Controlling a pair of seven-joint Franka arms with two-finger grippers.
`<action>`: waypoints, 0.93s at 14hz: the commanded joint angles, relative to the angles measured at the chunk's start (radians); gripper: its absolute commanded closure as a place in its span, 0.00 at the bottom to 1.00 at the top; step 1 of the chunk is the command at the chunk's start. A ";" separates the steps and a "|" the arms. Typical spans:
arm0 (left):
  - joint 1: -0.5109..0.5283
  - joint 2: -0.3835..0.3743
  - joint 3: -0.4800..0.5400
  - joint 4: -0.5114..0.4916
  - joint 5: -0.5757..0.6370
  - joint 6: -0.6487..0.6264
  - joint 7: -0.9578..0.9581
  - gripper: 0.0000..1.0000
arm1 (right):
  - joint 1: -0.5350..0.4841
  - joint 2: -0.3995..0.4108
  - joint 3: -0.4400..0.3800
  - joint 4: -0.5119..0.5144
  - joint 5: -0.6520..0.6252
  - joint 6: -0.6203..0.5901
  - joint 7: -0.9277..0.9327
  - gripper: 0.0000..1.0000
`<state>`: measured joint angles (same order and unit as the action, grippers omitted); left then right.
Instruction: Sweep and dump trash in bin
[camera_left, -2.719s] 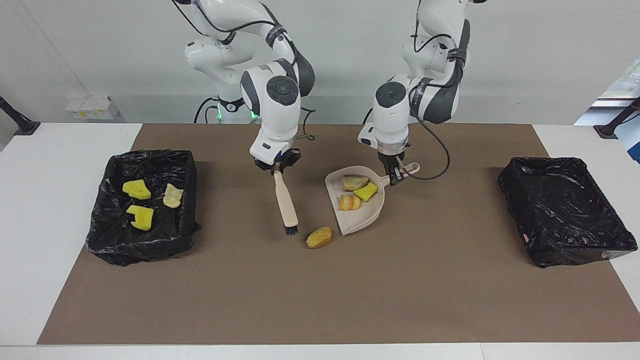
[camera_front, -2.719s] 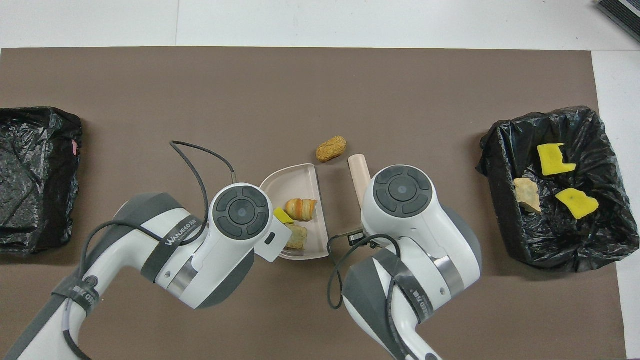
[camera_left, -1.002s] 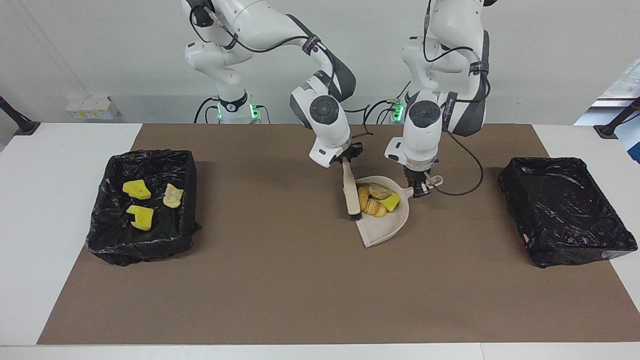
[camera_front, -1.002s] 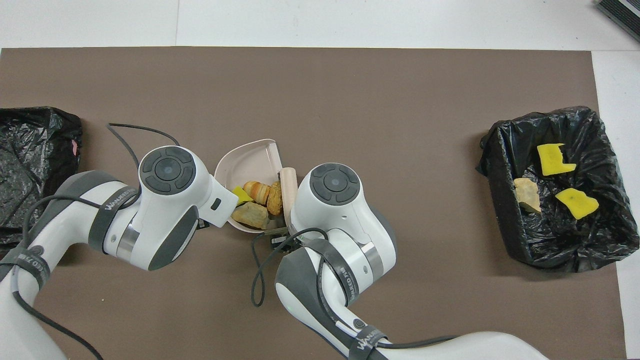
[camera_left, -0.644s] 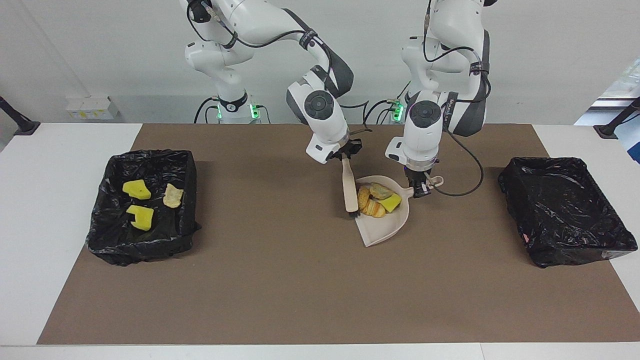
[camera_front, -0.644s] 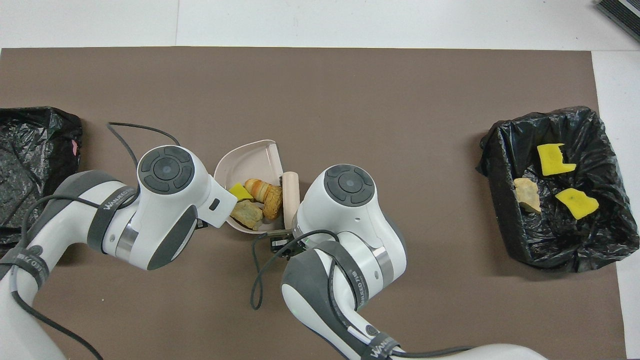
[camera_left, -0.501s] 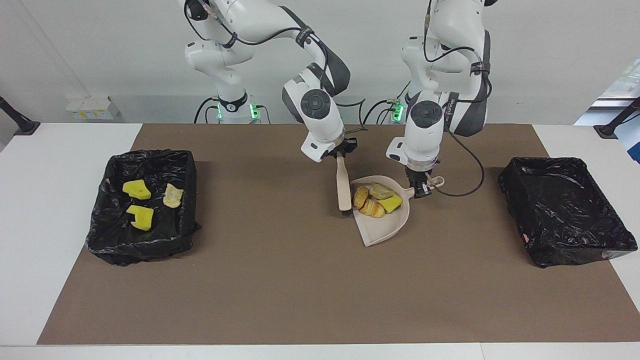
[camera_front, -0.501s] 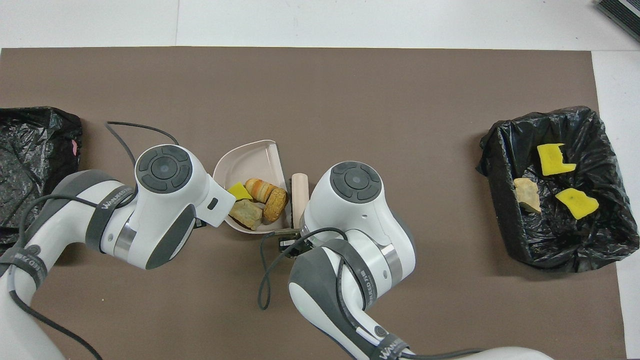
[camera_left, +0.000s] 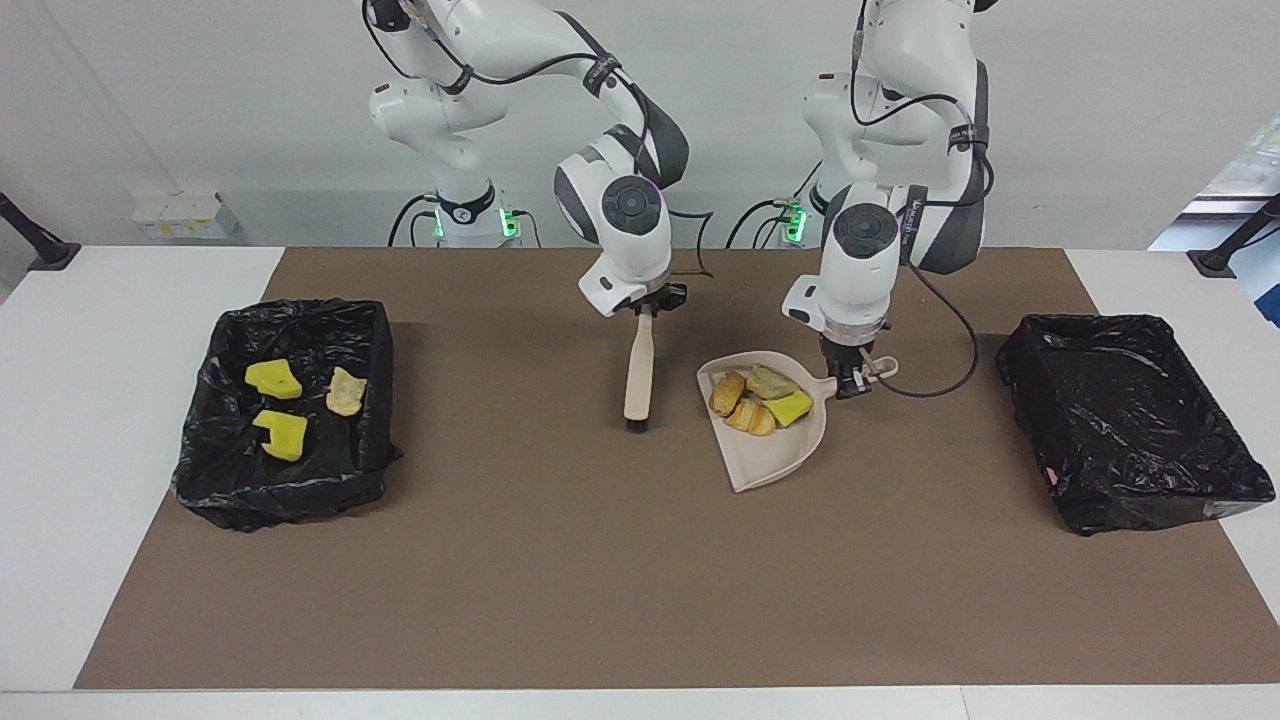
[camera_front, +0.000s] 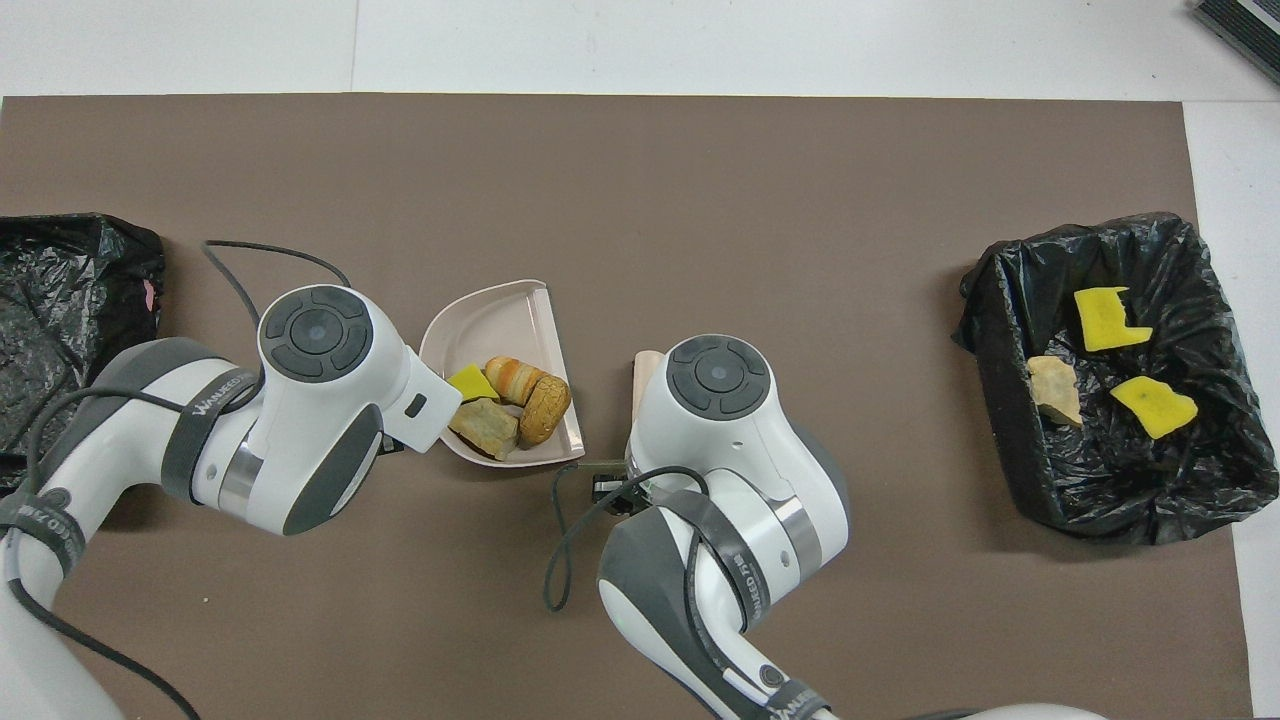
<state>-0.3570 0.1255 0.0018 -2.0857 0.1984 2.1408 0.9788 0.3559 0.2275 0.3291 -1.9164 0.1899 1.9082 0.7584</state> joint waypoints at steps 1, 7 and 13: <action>0.073 -0.050 -0.003 -0.007 0.007 0.011 0.128 1.00 | 0.101 -0.115 0.013 -0.111 -0.021 0.034 0.097 1.00; 0.288 -0.139 -0.005 0.007 -0.046 -0.001 0.395 1.00 | 0.287 -0.174 0.013 -0.268 -0.006 0.193 0.096 1.00; 0.528 -0.152 0.004 0.099 -0.102 -0.053 0.599 1.00 | 0.290 -0.146 0.008 -0.207 -0.024 0.116 0.098 0.00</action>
<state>0.0943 -0.0235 0.0152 -2.0263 0.1437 2.1214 1.5109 0.6593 0.0769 0.3366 -2.1607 0.1891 2.0737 0.8536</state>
